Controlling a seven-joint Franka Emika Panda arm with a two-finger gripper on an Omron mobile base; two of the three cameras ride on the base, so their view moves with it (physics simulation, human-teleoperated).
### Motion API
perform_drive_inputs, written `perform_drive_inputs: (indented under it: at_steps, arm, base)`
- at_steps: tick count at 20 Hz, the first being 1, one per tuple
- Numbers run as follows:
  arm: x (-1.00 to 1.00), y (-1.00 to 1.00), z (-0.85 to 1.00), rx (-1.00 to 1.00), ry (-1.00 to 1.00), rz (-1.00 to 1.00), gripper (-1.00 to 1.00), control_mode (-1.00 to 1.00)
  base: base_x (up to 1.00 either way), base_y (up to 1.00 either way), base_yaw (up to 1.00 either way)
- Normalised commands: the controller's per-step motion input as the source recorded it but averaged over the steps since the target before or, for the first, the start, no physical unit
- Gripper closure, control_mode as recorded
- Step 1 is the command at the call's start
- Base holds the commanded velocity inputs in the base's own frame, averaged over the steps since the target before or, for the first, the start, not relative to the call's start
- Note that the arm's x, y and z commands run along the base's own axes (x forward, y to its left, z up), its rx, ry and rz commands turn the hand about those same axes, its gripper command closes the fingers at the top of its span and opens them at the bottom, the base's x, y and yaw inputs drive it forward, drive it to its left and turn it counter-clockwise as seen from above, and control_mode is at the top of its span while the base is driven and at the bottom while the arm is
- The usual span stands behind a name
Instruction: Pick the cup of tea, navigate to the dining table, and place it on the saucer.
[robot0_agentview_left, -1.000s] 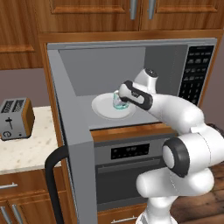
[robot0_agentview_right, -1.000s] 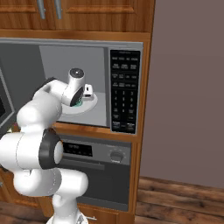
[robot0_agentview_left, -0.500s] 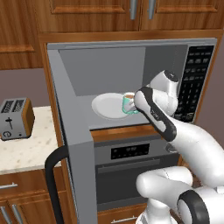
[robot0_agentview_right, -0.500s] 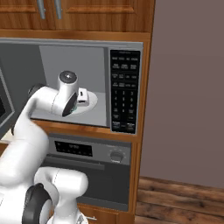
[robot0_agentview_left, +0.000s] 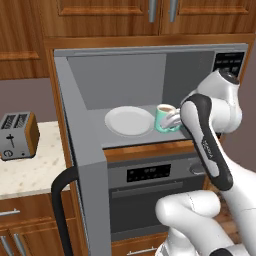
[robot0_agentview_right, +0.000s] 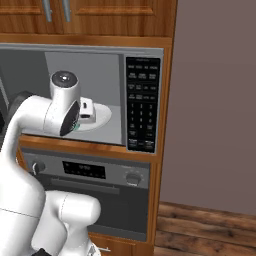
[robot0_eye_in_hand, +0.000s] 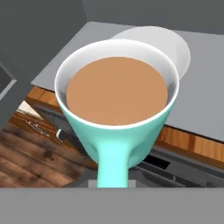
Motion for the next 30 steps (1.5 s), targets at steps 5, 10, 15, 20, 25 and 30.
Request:
perform_drive_inputs:
  at_steps: [5, 10, 15, 20, 25, 30]
  arm:
    - [-0.88, -0.2, 0.26, 0.0, 0.02, 0.0, 1.0, -1.0]
    - [-0.33, -0.01, 0.27, 0.0, 0.0, 0.0, 1.0, -1.0]
    - [0.0, 0.0, 0.0, 0.0, 0.0, 0.0, 1.0, -1.0]
    - [0.0, 0.0, 0.0, 0.0, 0.0, 0.0, 1.0, -1.0]
    - [0.0, 0.0, 0.0, 0.0, 0.0, 0.0, 1.0, 1.0]
    - [0.0, 0.0, 0.0, 0.0, 0.0, 0.0, 1.0, 1.0]
  base:
    - [0.0, 0.0, 0.0]
    - [0.0, 0.0, 0.0]
    - [0.0, 0.0, 0.0]
    - [0.0, 0.0, 0.0]
    - [-0.42, 0.0, -0.02]
    - [-1.0, -0.02, -0.15]
